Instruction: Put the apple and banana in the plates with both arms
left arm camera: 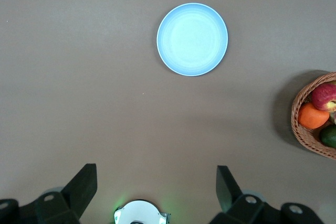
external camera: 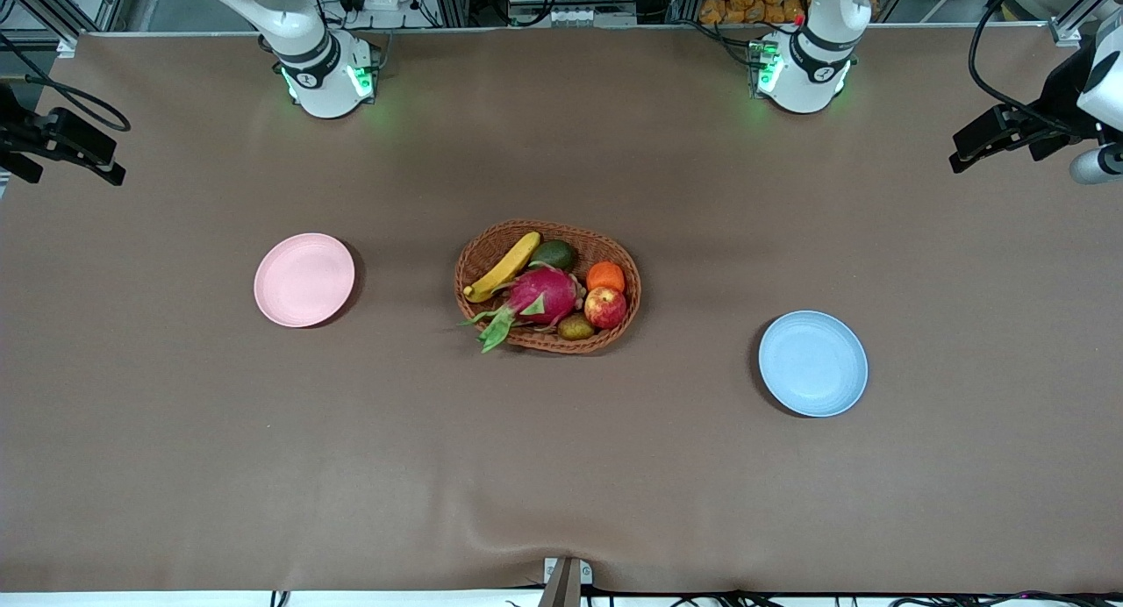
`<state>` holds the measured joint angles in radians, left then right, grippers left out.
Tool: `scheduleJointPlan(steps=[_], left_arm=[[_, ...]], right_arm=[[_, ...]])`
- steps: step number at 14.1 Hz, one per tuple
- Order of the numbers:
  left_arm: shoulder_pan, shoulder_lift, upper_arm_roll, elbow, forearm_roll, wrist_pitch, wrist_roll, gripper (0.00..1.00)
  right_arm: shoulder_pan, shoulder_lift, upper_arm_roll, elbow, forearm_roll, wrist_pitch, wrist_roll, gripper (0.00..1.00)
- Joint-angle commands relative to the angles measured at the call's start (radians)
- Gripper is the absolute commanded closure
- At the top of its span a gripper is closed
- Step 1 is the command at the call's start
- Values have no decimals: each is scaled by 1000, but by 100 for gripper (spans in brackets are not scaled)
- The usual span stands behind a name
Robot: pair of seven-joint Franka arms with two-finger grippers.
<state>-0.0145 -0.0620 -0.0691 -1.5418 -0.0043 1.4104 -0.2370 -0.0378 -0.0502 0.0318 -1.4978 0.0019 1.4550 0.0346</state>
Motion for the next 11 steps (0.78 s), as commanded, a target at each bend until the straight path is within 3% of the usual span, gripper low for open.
scheduleJointPlan(steps=[1,11], left_arm=[[-2,1,0,20,7,-25,11,0],[-1,17,8,45,7,-25,12,0]], right_arm=[[-2,9,3,22,-8,-16,18,0],[-10,10,3,22,-6,-13,18,0]])
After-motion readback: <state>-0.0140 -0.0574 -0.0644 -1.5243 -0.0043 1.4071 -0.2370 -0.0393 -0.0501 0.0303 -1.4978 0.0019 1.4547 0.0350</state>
